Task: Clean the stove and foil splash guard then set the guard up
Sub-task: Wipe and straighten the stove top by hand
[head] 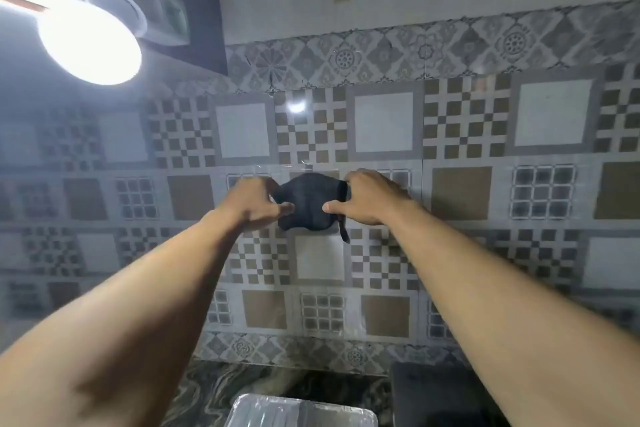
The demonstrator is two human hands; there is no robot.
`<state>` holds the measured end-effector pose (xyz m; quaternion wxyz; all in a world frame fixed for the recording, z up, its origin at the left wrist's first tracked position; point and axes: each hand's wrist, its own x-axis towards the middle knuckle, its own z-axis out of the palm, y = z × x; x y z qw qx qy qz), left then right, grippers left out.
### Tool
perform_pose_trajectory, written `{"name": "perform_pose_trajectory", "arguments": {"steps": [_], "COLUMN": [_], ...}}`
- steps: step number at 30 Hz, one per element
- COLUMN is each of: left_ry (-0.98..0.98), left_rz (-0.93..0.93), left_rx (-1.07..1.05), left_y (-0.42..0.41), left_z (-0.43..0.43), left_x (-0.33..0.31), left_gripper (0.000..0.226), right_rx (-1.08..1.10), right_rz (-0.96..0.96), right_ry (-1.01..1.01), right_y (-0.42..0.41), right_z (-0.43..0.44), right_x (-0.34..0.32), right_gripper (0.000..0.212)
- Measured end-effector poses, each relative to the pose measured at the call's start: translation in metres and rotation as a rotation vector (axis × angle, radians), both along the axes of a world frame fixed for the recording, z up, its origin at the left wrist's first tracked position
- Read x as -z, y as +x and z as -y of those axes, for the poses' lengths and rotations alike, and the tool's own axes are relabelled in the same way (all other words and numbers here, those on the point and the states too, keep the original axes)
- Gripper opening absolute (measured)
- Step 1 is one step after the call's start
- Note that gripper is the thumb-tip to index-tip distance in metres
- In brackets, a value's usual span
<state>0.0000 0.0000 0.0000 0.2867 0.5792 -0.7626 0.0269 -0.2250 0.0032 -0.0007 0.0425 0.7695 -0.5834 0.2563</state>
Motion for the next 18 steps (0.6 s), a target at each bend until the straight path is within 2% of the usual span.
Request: {"name": "perform_pose_trajectory", "arguments": {"steps": [4, 10, 14, 18], "left_ry": [-0.017, -0.098, -0.173, -0.157], "left_rz": [0.012, -0.003, -0.049, -0.184], "left_rx": [-0.013, 0.020, 0.040, 0.052], "left_y": [0.006, 0.006, 0.004, 0.004], "left_z": [0.038, 0.082, 0.094, 0.092], "left_x": [0.003, 0.023, 0.028, 0.025], "left_gripper": [0.048, 0.037, 0.022, 0.017], "right_rx": [0.016, 0.037, -0.004, -0.015], "right_rz": [-0.044, -0.045, 0.089, 0.273], "right_ry": [-0.059, -0.170, -0.188, -0.115], "right_y": [0.012, 0.029, 0.035, 0.033], "right_z": [0.035, 0.078, 0.090, 0.090], "right_x": [0.001, 0.020, 0.026, 0.022], "right_gripper": [0.065, 0.040, 0.021, 0.017]}}
